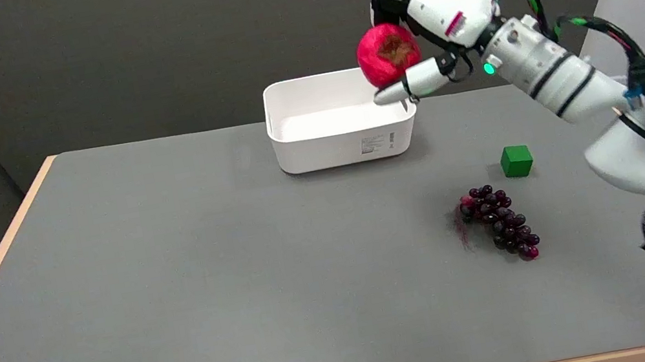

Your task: Place tomato into white box.

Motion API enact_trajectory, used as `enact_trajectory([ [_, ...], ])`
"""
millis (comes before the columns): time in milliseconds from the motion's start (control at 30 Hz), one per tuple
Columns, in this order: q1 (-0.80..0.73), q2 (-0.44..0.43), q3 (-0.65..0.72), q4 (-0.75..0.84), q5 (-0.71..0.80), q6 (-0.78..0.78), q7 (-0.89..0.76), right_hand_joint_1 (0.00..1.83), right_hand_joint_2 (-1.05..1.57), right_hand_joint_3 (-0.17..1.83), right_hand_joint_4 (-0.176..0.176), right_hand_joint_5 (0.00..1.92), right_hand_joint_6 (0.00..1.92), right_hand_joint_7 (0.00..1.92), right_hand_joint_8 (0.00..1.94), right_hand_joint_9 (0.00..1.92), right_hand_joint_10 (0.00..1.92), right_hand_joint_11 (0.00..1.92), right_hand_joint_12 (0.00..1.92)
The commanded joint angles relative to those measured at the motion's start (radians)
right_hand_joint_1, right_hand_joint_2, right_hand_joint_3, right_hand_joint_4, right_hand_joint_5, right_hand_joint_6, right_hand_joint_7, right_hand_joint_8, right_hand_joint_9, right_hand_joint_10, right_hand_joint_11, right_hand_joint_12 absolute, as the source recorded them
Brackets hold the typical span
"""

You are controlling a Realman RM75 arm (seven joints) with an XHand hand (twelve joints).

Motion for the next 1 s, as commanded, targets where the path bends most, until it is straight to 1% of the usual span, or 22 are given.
enact_trajectory([
  [33, 0.517, -0.113, -0.353, -0.462, 0.021, -0.001, 0.007, 1.18, 1.09, 0.41, -0.176, 0.67, 1.52, 0.71, 1.54, 0.87, 1.64, 0.75, 1.92],
  [167, 0.576, -0.158, -0.416, -0.57, 0.02, 0.008, 0.007, 1.18, 1.09, 0.41, -0.176, 0.67, 1.52, 0.71, 1.54, 0.87, 1.64, 0.75, 1.92],
  [267, 0.63, -0.221, -0.446, -0.709, 0.015, 0.044, 0.007, 1.18, 1.09, 0.41, -0.176, 0.67, 1.52, 0.71, 1.54, 0.87, 1.64, 0.75, 1.92],
  [400, 0.689, -0.293, -0.456, -0.874, 0.018, 0.097, 0.007, 1.18, 1.09, 0.4, -0.176, 0.67, 1.52, 0.71, 1.54, 0.87, 1.64, 0.75, 1.91],
  [500, 0.716, -0.32, -0.457, -0.96, 0.019, 0.106, 0.007, 1.18, 1.09, 0.4, -0.176, 0.67, 1.52, 0.71, 1.54, 0.86, 1.63, 0.74, 1.91],
  [600, 0.732, -0.336, -0.457, -0.996, 0.021, 0.108, 0.007, 1.18, 1.1, 0.39, -0.176, 0.66, 1.52, 0.71, 1.54, 0.86, 1.64, 0.74, 1.91],
  [1000, 0.733, -0.337, -0.453, -0.989, 0.021, 0.098, 0.007, 1.17, 1.11, 0.37, -0.176, 0.65, 1.53, 0.7, 1.55, 0.85, 1.64, 0.7, 1.92],
])
